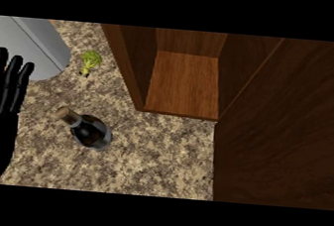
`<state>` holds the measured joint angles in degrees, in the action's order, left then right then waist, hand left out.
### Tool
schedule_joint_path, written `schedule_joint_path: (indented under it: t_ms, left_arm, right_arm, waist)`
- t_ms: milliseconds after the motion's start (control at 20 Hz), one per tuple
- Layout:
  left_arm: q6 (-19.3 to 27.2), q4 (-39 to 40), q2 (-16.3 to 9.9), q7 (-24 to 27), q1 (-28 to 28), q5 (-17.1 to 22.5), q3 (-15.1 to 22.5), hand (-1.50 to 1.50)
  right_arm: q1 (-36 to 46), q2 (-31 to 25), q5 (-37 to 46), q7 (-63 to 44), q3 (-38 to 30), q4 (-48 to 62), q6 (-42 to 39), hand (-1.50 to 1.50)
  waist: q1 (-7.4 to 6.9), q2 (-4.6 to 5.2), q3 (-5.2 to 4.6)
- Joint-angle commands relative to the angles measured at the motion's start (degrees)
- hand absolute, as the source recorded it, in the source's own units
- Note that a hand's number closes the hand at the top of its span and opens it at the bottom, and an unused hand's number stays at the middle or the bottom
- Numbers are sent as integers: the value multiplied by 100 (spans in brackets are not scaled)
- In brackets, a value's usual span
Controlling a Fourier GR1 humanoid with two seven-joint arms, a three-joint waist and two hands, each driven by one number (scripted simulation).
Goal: Pick up the wine, place it into the cabinet and close the cabinet
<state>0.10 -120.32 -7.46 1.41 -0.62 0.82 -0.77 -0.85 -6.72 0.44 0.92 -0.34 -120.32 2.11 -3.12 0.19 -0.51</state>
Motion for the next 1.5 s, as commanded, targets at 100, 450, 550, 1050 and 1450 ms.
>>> schedule_joint_path:
  t_ms: [100,450,550,1050,1450]
  left_arm:
    - [-986,696,-449,421,-464,1057,-379,-150]
    - [-2006,1539,-381,-713,-538,2992,79,-150]
    - [-2013,1531,-366,-954,-681,3260,120,-150]
    - [-1845,1467,-270,-1419,-1003,3392,12,-150]
    - [-1777,717,-286,-1919,-580,3711,-191,-150]
  right_arm:
    - [74,48,-166,236,13,3,-134,-150]
    - [-711,-395,-1299,-645,541,-456,-1274,-150]
    - [-771,-475,-1567,-772,370,-516,-1350,-150]
    - [-898,-699,-2537,-1476,-524,-1254,-1687,-150]
    - [-768,-222,-1864,-1753,-123,-1381,-1540,-150]
  waist:
    - [345,-5,47]
    - [512,-4,49]
    - [405,-16,53]
    - [338,-20,52]
    - [315,-23,51]
